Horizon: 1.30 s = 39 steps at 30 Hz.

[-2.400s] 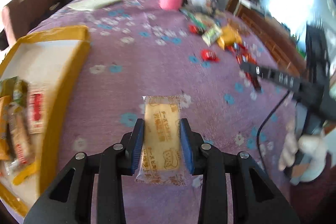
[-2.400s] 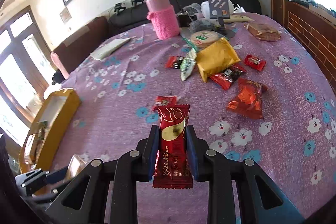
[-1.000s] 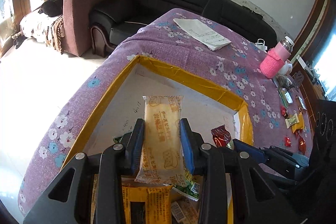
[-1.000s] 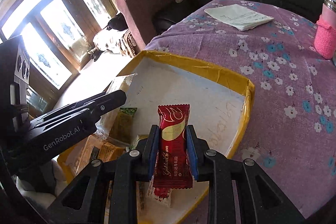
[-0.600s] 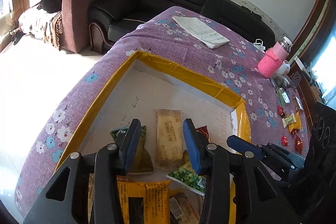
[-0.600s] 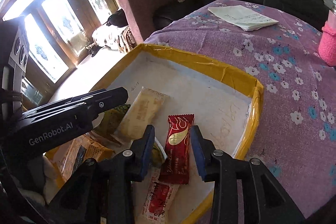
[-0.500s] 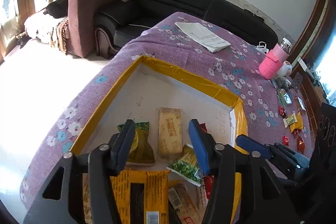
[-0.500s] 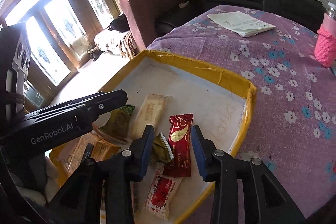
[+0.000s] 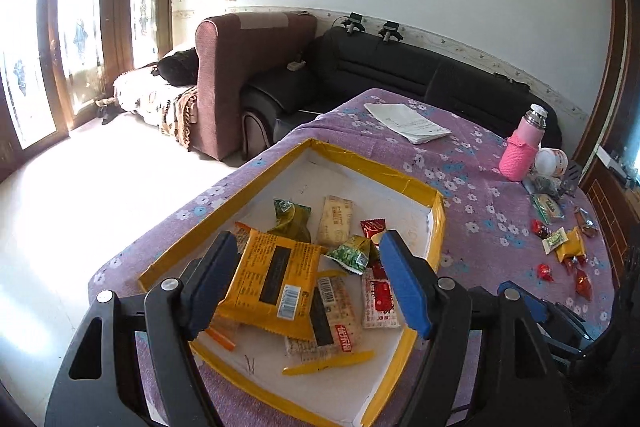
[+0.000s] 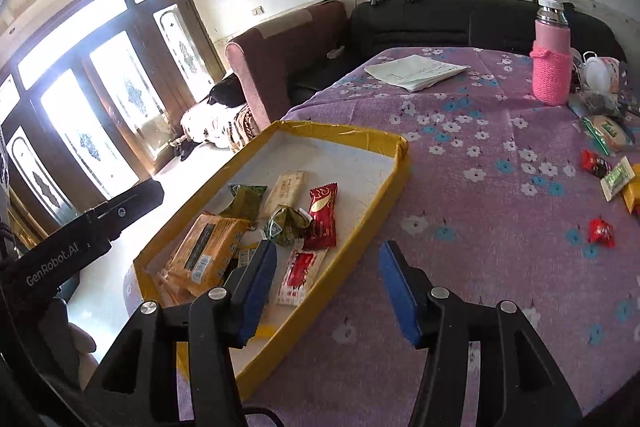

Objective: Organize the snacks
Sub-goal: 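Lift both open grippers away from the tray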

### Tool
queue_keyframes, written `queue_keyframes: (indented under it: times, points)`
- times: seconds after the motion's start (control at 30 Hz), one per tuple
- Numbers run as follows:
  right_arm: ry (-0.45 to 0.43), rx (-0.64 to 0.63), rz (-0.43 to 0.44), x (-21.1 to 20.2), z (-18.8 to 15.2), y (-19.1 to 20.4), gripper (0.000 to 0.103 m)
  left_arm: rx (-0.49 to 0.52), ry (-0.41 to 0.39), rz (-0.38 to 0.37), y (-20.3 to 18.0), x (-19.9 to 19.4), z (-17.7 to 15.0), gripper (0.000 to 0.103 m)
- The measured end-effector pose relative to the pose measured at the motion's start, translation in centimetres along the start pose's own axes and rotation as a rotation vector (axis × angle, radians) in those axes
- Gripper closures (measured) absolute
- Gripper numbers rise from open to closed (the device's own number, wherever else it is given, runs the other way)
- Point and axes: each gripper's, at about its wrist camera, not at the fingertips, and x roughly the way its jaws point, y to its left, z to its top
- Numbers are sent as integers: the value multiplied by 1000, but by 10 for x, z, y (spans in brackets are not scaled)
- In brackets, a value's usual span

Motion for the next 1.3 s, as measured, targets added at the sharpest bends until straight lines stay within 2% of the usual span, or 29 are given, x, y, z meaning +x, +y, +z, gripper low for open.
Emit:
queue_keyframes:
  times: [0.07,0.23,0.43,0.93,1.07,1.17,1.3]
  points:
    - [-11,14,3,-8,-8,-2,46,27,1,14,-5,-5,-4,29]
    - [-15,48,15,-17,-19,-7,45,77,6,-17,-20,-16,-11,29]
    - [-16,72,10,-24,-25,-14,45,134,-11,-20,-37,-28,-15,29]
    - [-20,88,11,-29,-28,-20,43,144,26,-85,-46,-27,-21,29]
    - [-20,82,7,-28,-26,-21,43,116,-33,-164,-40,-39,-17,29]
    - [-32,79,9,-27,-19,-26,40,109,-103,-187,-35,-55,-12,29]
    - [-11,98,18,-17,-12,-32,38,100,-130,-191,-31,-64,-8,29]
